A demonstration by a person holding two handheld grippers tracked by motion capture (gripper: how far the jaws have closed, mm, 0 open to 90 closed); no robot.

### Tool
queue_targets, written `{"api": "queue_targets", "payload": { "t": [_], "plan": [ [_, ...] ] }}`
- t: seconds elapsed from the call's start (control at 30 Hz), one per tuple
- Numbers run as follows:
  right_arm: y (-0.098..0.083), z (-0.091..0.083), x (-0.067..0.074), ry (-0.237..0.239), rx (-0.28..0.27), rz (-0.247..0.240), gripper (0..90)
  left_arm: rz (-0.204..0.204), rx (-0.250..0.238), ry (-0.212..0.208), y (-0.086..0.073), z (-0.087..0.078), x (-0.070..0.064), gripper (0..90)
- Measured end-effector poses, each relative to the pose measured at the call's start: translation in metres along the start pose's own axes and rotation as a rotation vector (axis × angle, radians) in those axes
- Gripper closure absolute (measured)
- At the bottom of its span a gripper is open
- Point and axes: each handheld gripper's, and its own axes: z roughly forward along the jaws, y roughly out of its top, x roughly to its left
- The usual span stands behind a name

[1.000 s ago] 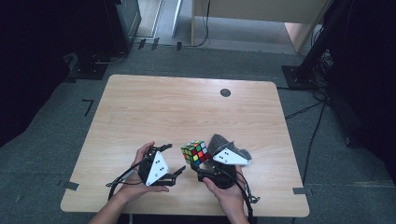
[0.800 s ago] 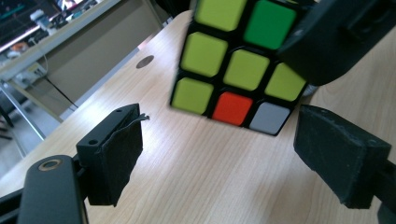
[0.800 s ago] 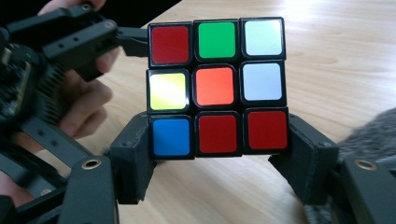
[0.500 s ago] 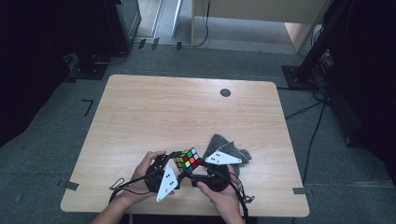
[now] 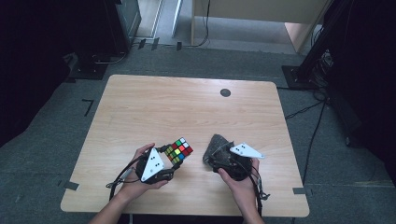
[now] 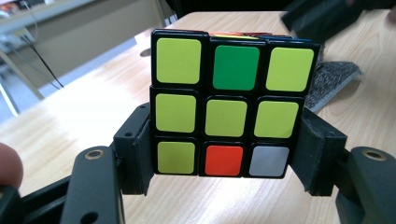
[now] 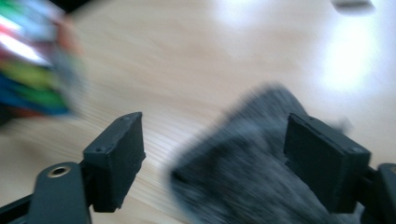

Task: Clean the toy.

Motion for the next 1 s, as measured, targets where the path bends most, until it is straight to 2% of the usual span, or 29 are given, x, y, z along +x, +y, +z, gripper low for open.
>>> {"api": "queue_targets", "payload": {
  "t": [0.03,0.07,0.13,0.17,0.23,0.27,0.4,0.5,0.77,0.8,0.93,1.0],
  "plan": [
    [0.000,0.000,0.000,0.000,0.000,0.000,19.7,0.000,0.000,0.000,0.000,0.000,0.000,34.0],
    [-0.011,0.013,-0.010,-0.078,0.063,0.010,19.7,-0.021,0.000,-0.014,0.000,0.000,0.001,34.0],
    [-0.014,0.017,-0.012,-0.094,0.081,0.006,19.8,-0.033,0.000,-0.019,0.000,0.000,0.002,33.9],
    [-0.018,0.022,-0.014,-0.117,0.105,-0.009,20.6,-0.043,0.001,-0.022,0.000,0.000,0.003,33.9],
    [-0.026,0.034,-0.016,-0.156,0.174,-0.037,30.4,-0.066,-0.003,-0.021,0.000,-0.001,0.005,33.9],
    [-0.028,0.037,-0.016,-0.166,0.183,-0.041,31.4,-0.076,-0.006,-0.021,0.000,-0.001,0.006,33.9],
    [-0.030,0.039,-0.016,-0.177,0.179,-0.054,33.2,-0.108,-0.021,-0.016,0.000,-0.003,0.010,33.9],
    [-0.035,0.041,-0.013,-0.198,0.174,-0.117,32.9,-0.136,-0.020,-0.009,-0.002,-0.001,0.012,33.7],
    [-0.039,0.041,-0.011,-0.216,0.140,-0.095,33.1,-0.153,-0.021,-0.020,-0.002,0.002,0.012,33.7],
    [-0.039,0.041,-0.011,-0.221,0.138,-0.096,35.5,-0.155,-0.020,-0.022,-0.002,0.002,0.012,33.7],
    [-0.039,0.038,-0.014,-0.243,0.117,-0.104,60.6,-0.162,-0.020,-0.032,-0.003,0.003,0.012,33.8],
    [-0.039,0.036,-0.016,-0.240,0.111,-0.095,66.7,-0.161,-0.023,-0.026,-0.002,0.003,0.012,33.8]
  ]
}}
